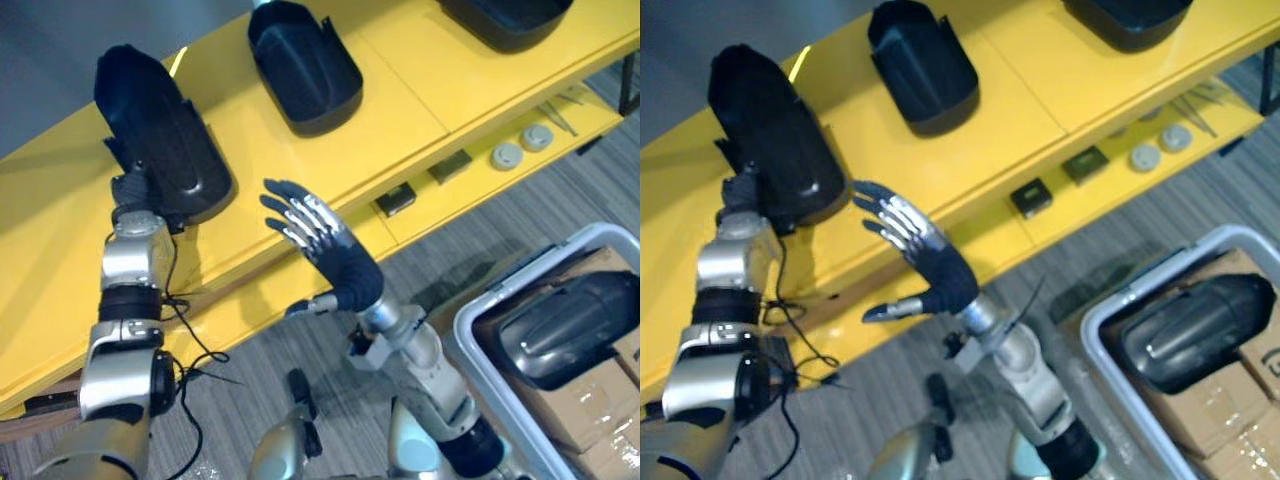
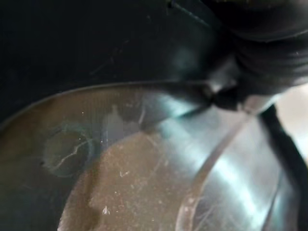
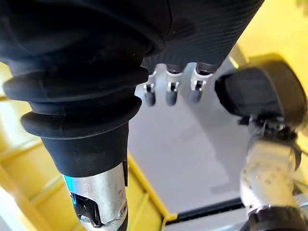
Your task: Walk over and take plastic housings, then place them on the shelf
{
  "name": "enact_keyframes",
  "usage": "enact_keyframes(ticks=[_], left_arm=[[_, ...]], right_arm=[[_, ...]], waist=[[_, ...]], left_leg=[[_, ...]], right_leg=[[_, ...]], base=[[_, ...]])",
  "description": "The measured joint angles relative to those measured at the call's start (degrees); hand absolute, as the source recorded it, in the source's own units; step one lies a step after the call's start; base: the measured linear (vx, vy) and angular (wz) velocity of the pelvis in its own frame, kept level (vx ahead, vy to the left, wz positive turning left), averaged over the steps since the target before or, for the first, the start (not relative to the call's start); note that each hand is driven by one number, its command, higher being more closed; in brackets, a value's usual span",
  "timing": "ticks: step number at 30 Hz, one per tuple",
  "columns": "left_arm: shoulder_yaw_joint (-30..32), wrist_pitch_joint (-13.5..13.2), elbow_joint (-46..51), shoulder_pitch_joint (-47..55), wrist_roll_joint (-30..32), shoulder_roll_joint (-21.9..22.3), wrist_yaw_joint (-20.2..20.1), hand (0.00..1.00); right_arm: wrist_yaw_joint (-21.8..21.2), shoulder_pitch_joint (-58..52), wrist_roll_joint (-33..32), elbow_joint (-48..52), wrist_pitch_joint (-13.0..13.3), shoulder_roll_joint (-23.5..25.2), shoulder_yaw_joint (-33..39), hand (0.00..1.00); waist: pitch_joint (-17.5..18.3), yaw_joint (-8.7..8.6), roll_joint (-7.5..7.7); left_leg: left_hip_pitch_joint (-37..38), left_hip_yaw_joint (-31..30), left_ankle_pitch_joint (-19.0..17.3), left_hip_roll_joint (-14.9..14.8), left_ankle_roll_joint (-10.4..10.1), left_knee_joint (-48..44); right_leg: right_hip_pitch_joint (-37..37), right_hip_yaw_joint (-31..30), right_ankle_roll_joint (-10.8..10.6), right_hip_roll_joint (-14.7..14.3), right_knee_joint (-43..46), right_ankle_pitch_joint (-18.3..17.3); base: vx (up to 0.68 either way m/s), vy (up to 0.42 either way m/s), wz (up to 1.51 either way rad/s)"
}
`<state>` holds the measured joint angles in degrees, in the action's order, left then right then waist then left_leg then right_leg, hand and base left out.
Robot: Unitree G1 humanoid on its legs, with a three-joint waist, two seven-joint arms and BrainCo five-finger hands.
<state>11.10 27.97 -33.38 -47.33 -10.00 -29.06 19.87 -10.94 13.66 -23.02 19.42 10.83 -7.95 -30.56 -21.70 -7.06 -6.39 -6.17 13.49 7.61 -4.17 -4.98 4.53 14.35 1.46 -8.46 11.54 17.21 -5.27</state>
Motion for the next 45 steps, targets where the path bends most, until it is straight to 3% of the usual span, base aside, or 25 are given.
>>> enact_keyframes(ticks=[5,6,15,25,29,37,40,43,45], left_arm=[[0.0,1.2,-0.5,0.0,1.7,-1.3,-5.1,1.0],[0.0,1.4,-0.7,0.0,1.7,-1.5,-5.4,0.0],[0.0,2.6,-2.8,0.0,0.7,-4.1,-6.5,0.0],[1.8,1.7,-4.4,0.2,-3.7,-4.1,-2.2,0.0],[2.1,-1.5,-4.6,0.3,-6.5,-4.1,1.4,0.0],[1.8,-11.9,-4.8,-0.9,-7.5,-5.3,9.3,0.0],[1.0,-15.7,-4.8,-2.2,-7.4,-7.2,9.2,0.0],[-1.5,-20.7,-3.0,-2.6,-7.6,-9.0,7.8,0.0],[-1.1,-24.8,6.4,0.2,-8.1,-9.0,5.9,0.0]], right_arm=[[1.0,0.0,-0.9,0.0,-0.3,-0.8,0.0,0.0],[1.1,-0.1,-0.9,0.0,-0.5,-0.8,0.0,0.0],[1.1,-2.2,-0.9,0.0,-1.2,-1.5,-0.1,0.0],[1.1,-2.2,-1.0,0.0,-1.2,-1.7,-0.1,0.0],[1.1,-2.3,-1.0,0.0,-1.2,-1.7,-0.2,0.0],[1.3,-4.1,-0.8,-0.6,0.5,-3.8,-0.9,0.0],[2.3,-4.5,0.4,-1.5,2.1,-4.1,-0.2,0.0],[3.0,-4.5,0.9,-4.0,2.6,-4.1,1.9,0.0],[3.3,-4.6,1.9,-5.0,2.7,-3.9,3.7,0.0]], waist=[[-0.1,0.06,-0.2],[-0.1,0.05,-0.21],[-0.1,0.06,-0.27],[-0.2,-0.04,-0.33],[-0.2,-0.06,-0.33],[0.0,-0.32,-0.16],[0.6,-0.29,0.02],[3.6,-0.03,0.63],[5.0,0.13,1.88]], left_leg=[[0.0,-0.1,0.0,0.0,0.0,0.0],[0.0,-0.1,0.0,0.0,0.0,0.0],[0.1,0.0,0.0,-0.1,0.0,0.0],[0.5,0.0,0.0,-0.1,0.0,-0.5],[0.8,0.0,0.0,-0.1,0.0,-0.5],[3.3,-0.4,-0.1,-0.4,-0.1,-0.1],[4.3,-0.5,-0.2,-0.7,-0.2,-0.1],[4.4,-0.7,-0.2,-0.9,-0.3,-0.1],[6.2,-0.7,-0.5,-0.9,-0.1,0.0]], right_leg=[[0.0,0.0,0.0,0.0,0.2,-0.1],[0.0,0.0,0.0,0.0,0.2,-0.1],[0.0,0.0,0.0,0.0,0.3,-0.1],[-0.4,-0.1,0.0,-0.1,0.5,-0.1],[-0.6,-0.1,0.0,-0.1,0.6,-0.1],[-4.5,0.4,-0.3,-0.4,-2.5,0.3],[-6.8,1.0,-0.3,-0.7,-5.2,1.7],[-9.5,1.6,-0.5,-1.1,-9.7,3.9],[-12.7,2.0,-0.5,-1.2,-12.6,5.2]], base=[[0.0,0.0,0.0],[0.0,0.0,0.0],[0.0,0.0,0.0],[0.0,0.0,0.0],[0.0,0.0,0.0],[0.0,0.0,0.0],[0.01,0.001,0.02],[0.06,0.015,0.02],[0.05,0.014,-0.02]])
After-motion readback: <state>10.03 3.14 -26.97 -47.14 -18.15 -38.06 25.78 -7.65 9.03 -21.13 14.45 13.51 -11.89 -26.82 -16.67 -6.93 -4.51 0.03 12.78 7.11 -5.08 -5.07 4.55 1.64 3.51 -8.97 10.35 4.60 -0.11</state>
